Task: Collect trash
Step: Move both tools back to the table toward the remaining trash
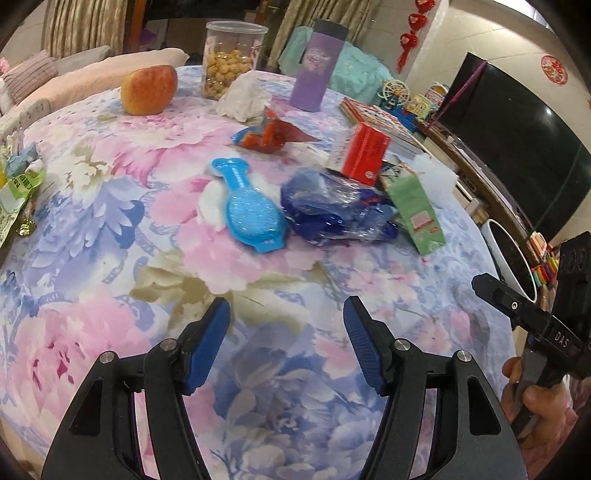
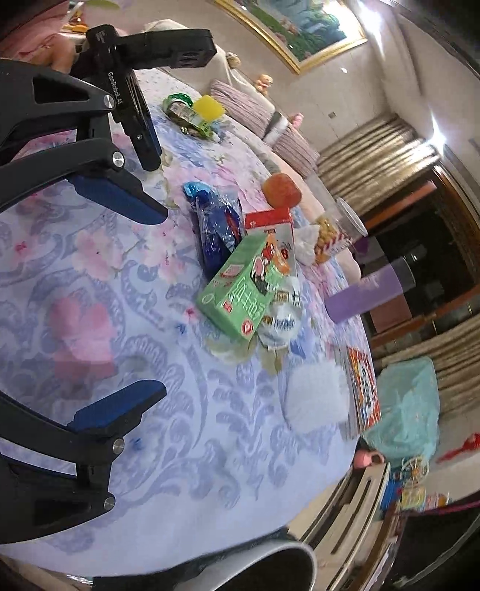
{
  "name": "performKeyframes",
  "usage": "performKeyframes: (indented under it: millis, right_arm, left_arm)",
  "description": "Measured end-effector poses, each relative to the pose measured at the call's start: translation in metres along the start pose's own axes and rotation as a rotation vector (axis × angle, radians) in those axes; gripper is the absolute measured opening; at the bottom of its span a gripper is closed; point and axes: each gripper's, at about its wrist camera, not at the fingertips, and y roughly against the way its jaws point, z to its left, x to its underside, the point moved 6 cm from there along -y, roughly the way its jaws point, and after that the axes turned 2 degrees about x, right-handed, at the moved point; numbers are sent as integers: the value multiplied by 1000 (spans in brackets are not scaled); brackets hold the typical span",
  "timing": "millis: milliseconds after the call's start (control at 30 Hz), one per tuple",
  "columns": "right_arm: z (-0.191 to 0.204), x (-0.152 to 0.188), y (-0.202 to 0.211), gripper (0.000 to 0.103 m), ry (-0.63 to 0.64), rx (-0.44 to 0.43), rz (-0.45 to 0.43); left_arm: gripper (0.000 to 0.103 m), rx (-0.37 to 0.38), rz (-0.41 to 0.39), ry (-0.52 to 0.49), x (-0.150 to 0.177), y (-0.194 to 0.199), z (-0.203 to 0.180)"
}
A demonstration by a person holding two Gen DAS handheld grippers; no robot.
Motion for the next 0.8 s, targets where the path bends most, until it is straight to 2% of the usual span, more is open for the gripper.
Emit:
performKeyframes:
  millis: [133,400,800]
  right_arm:
    - [6,-6,-11,88,50,-16,28]
    - [10,-21,-27,88,132,-34,22]
    - [7,-48,-61,88,201,-56,38]
  left_arm:
    - [65,-20,-2,8,-7,-3,7]
    - [65,-23,0,49,-25,-16,23]
    - [65,-36,18,24,-49,-44,22]
